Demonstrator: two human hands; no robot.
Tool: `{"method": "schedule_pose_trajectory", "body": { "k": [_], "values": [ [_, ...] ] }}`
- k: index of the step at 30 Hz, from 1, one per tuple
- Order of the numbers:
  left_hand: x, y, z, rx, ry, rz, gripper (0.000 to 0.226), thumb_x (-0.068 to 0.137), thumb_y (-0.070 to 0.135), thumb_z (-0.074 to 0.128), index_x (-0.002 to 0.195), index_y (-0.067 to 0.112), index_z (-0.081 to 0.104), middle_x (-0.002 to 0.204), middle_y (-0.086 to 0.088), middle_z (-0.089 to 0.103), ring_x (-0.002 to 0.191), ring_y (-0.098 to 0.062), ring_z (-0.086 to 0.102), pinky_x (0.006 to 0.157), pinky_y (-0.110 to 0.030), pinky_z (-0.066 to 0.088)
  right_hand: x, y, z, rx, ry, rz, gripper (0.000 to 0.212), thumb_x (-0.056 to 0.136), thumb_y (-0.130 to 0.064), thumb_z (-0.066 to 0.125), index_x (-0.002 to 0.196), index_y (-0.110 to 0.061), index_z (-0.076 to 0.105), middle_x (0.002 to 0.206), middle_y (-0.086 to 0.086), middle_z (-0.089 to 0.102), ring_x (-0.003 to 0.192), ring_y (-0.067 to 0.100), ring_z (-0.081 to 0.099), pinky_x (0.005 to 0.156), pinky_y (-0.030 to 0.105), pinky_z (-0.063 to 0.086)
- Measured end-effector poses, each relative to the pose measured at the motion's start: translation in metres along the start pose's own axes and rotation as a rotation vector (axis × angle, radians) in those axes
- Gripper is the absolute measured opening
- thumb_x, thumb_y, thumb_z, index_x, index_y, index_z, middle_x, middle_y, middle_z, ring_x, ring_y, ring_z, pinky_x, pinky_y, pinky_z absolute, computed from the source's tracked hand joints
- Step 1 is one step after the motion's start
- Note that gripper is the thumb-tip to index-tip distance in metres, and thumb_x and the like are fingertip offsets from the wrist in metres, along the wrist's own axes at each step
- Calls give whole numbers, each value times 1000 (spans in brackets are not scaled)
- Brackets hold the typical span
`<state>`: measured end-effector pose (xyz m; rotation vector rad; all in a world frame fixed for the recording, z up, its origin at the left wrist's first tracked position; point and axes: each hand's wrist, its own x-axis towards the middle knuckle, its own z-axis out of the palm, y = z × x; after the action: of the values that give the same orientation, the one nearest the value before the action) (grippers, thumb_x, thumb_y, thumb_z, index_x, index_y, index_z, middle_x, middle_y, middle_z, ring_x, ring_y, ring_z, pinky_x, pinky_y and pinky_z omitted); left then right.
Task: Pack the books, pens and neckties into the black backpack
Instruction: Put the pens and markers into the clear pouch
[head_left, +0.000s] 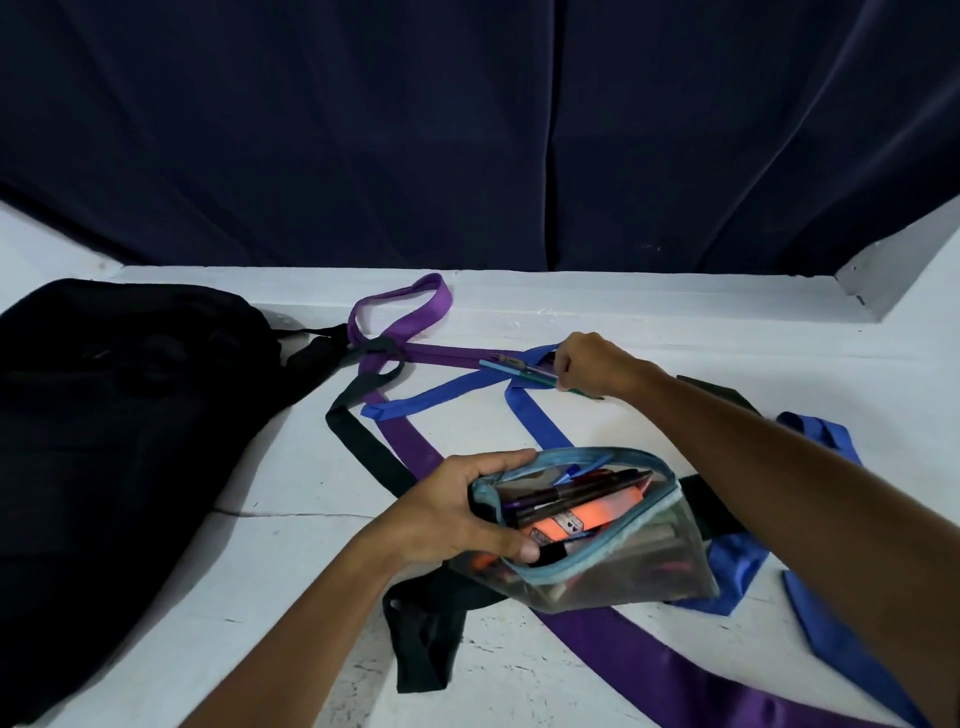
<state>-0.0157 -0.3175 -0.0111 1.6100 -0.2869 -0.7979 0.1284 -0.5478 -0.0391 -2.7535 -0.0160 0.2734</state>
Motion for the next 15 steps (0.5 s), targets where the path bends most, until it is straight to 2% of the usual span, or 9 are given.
{"method": "schedule_pose_trajectory", "body": {
  "k": [6, 8, 10, 12, 15],
  "values": [
    [0, 2, 0, 10, -15, 6, 72, 65, -17, 77, 121, 24, 59, 112, 3, 73, 107, -12, 68, 82, -20, 53, -13, 13, -12, -22, 25, 16, 18, 89, -14, 62, 102, -7, 71, 108, 12, 67, 90, 28, 64, 78, 39, 58],
    [0, 2, -1, 13, -17, 2, 78, 59, -7, 81, 128, 21, 57, 115, 2, 72, 110, -14, 67, 84, -21, 53, -24, 11, -23, 66, 64, -16, 14, 89, -9, 62, 96, -7, 74, 103, 10, 68, 92, 25, 64, 72, 33, 55],
    [1, 2, -2, 18, -19, -3, 86, 54, 1, 84, 133, 18, 54, 118, 0, 71, 112, -15, 66, 86, -23, 54, -43, 2, -38, 271, 79, -104, 13, 86, 1, 63, 91, -5, 73, 90, 6, 69, 86, 21, 65, 66, 25, 49],
    [2, 1, -3, 17, -12, -7, 89, 53, 2, 85, 134, 18, 53, 118, 0, 71, 112, -14, 66, 85, -23, 54, -66, -6, -54, 495, -32, -200, 14, 83, 8, 66, 91, -2, 70, 80, 5, 70, 70, 11, 66, 58, 17, 46],
    [3, 0, -2, 25, -13, -3, 87, 56, -3, 83, 134, 19, 52, 116, 2, 72, 111, -12, 66, 83, -21, 54, -94, -10, -66, 506, -337, -286, 13, 81, 2, 71, 93, -3, 70, 76, 4, 71, 58, 8, 56, 48, 16, 37]
  ]
}}
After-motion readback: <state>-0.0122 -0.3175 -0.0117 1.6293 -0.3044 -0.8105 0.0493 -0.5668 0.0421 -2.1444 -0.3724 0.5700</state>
